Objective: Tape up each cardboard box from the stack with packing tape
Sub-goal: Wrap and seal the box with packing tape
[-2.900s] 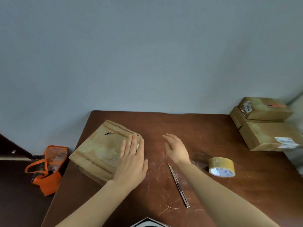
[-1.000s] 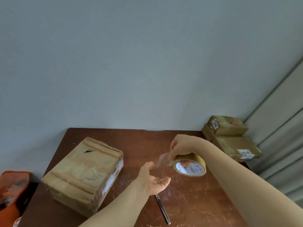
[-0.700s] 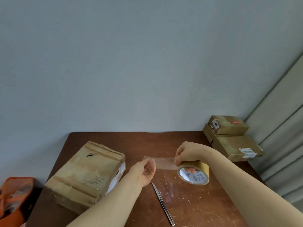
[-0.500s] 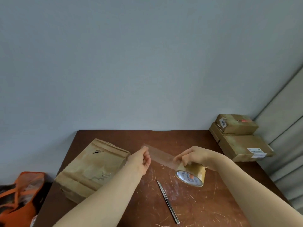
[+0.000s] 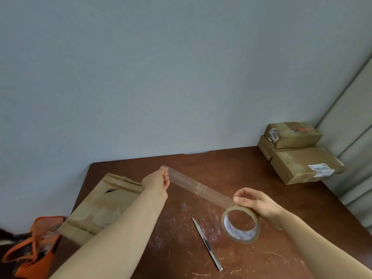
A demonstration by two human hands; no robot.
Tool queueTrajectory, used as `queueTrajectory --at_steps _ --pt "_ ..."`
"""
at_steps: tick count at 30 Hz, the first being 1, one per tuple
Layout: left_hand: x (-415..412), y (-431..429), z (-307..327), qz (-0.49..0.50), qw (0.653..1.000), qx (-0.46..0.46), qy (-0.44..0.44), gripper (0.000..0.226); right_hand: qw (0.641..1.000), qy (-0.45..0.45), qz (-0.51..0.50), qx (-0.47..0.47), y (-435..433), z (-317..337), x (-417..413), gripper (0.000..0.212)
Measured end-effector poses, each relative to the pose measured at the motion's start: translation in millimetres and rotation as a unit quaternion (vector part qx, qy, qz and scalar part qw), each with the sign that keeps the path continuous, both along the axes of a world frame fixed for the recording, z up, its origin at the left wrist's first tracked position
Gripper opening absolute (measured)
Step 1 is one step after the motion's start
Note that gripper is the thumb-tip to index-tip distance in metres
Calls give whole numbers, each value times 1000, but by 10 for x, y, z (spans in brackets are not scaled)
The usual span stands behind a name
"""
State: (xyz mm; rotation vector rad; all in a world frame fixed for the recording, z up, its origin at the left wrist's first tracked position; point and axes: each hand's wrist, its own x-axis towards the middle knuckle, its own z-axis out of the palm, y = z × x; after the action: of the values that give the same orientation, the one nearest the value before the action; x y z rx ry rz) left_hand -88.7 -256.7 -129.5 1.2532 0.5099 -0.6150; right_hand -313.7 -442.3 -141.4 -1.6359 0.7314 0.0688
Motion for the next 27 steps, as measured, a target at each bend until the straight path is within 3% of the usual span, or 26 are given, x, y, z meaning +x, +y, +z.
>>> queueTrajectory --at_steps 2,3,6,11,16,20,23,25,27 --pt "2 -32 -59 6 1000 9 3 7 999 -11 -39 34 -121 -40 -61 34" --pt "-15 -44 -100 3 1000 14 5 7 999 1 -43 9 -176 -77 -63 30" --pt "-87 -95 -236 3 999 44 4 7 978 110 4 -179 -280 -250 -14 25" --pt "-242 -172 -400 -28 998 55 9 12 879 278 87 -377 -276 -424 219 17" --pt "-384 -130 -530 -49 996 58 41 18 799 368 165 -446 -128 -573 517 28" --pt "-435 -95 -678 -54 994 80 47 29 722 383 248 -520 7 -686 679 37" --pt "-452 -111 -750 -47 993 102 46 31 670 321 289 -603 104 -739 743 35" --pt "-453 -109 -782 -43 991 113 50 28 710 235 270 -606 268 -763 771 37" --pt "-445 -102 -805 -42 991 114 56 22 804 154 235 -524 537 -802 735 50"
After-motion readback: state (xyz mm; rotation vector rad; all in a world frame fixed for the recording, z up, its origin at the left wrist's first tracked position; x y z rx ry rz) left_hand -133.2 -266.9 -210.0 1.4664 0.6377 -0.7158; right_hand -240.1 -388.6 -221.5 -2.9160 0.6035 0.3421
